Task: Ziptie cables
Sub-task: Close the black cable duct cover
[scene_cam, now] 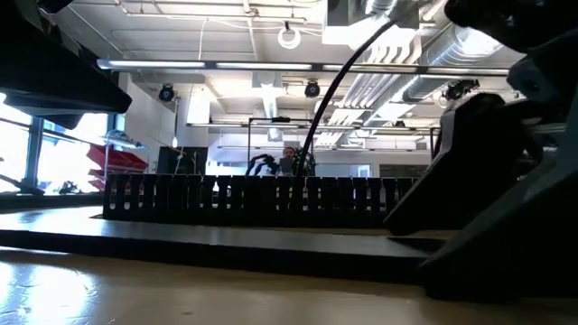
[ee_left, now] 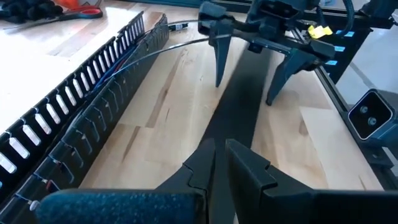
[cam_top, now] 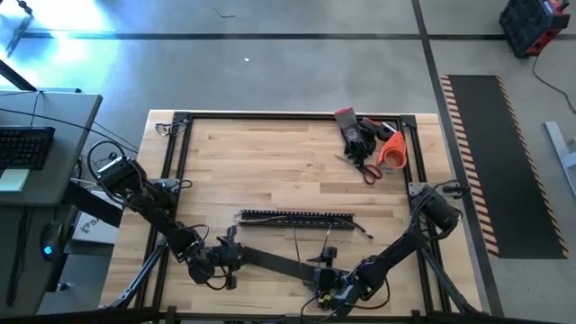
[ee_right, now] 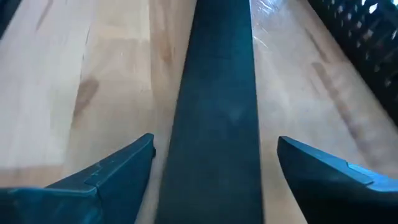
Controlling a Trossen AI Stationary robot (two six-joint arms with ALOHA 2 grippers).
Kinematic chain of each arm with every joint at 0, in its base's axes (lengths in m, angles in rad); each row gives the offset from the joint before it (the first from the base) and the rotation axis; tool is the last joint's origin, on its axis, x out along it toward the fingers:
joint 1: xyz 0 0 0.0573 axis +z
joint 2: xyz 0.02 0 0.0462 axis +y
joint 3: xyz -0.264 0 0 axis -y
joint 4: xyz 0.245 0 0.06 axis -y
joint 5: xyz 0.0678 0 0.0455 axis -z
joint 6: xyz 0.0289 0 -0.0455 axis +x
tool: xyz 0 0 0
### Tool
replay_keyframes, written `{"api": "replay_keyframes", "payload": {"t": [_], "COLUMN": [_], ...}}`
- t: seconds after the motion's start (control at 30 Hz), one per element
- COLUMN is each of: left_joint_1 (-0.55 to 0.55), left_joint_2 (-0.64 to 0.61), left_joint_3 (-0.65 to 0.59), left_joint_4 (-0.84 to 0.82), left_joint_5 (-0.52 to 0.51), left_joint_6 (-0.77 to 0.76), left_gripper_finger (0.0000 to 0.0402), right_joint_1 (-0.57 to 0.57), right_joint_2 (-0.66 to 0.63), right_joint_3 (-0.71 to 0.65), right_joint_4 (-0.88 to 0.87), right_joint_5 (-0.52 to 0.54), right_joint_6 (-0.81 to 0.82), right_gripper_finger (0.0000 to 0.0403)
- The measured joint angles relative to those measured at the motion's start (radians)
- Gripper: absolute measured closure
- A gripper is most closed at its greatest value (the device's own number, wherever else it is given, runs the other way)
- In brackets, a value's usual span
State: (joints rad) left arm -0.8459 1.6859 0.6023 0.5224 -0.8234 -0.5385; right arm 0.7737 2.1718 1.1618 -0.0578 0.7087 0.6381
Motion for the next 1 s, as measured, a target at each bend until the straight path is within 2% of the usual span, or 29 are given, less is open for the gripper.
{"api": "replay_keyframes", "payload": {"t": [0.27, 0.43, 0.67, 0.9, 1.0], "left_joint_1": [0.0, -0.001, -0.007, -0.008, -0.008], "left_joint_2": [0.0, 0.0, 0.0, 0.0, 0.0], "left_joint_3": [0.0, 0.0, 0.0, 0.0, 0.0], "left_joint_4": [-0.001, 0.0, -0.001, -0.002, -0.002], "left_joint_5": [-0.003, -0.012, 0.002, 0.002, 0.002], "left_joint_6": [-0.01, -0.01, -0.01, -0.009, -0.009], "left_gripper_finger": [0.0379, 0.0379, 0.0379, 0.0379, 0.0379], "right_joint_1": [-0.015, -0.088, -0.174, -0.245, -0.259], "right_joint_2": [-0.087, -0.071, -0.053, -0.053, -0.053], "right_joint_3": [-0.017, -0.052, -0.1, -0.103, -0.103], "right_joint_4": [-0.025, 0.193, 0.457, 0.496, 0.495], "right_joint_5": [0.025, -0.113, -0.206, -0.43, -0.479], "right_joint_6": [-0.212, -0.264, -0.332, -0.401, -0.46], "right_gripper_finger": [0.0084, 0.0084, 0.0084, 0.0084, 0.0084]}}
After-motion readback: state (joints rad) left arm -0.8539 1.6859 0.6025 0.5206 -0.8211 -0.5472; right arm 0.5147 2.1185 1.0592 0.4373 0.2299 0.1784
